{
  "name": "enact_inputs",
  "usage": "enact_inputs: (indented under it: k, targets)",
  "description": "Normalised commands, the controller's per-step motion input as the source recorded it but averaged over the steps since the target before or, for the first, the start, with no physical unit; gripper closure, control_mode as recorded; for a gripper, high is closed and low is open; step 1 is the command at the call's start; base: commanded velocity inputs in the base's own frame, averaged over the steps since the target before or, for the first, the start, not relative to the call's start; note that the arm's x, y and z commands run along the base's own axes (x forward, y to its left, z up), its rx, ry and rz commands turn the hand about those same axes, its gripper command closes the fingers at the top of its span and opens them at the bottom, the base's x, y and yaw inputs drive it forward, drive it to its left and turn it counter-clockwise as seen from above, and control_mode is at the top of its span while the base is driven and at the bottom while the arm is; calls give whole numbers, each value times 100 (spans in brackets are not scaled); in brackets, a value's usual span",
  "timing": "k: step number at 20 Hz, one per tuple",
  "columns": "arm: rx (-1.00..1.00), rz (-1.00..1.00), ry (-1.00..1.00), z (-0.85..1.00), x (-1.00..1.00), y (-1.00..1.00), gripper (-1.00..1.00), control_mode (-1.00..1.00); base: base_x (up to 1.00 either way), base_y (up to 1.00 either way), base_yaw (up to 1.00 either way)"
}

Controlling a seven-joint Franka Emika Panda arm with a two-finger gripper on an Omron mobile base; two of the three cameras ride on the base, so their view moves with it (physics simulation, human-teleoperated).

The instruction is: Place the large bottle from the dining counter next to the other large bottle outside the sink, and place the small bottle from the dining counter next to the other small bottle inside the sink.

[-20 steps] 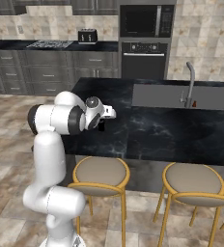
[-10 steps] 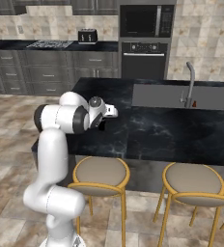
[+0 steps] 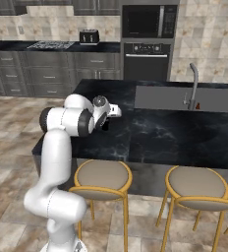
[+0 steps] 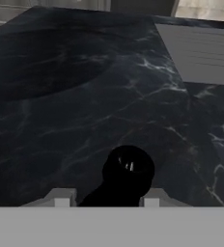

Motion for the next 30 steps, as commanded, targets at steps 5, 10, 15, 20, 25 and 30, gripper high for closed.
enact_inputs:
  k: [5,10,15,20,25,30]
  targets:
    - [1,0,0,14,2,0,100,-100,0,0,0]
    - [1,0,0,16,-26,0,100,-100,0,0,0]
    - [0,0,0,10,-39,0,100,-100,0,0,0]
    - [0,0,0,1,-39,0,100,-100,0,0,0]
    - [0,0,0,17,-41,0,100,-100,0,0,0]
    - [0,0,0,28,-43,0,100,-100,0,0,0]
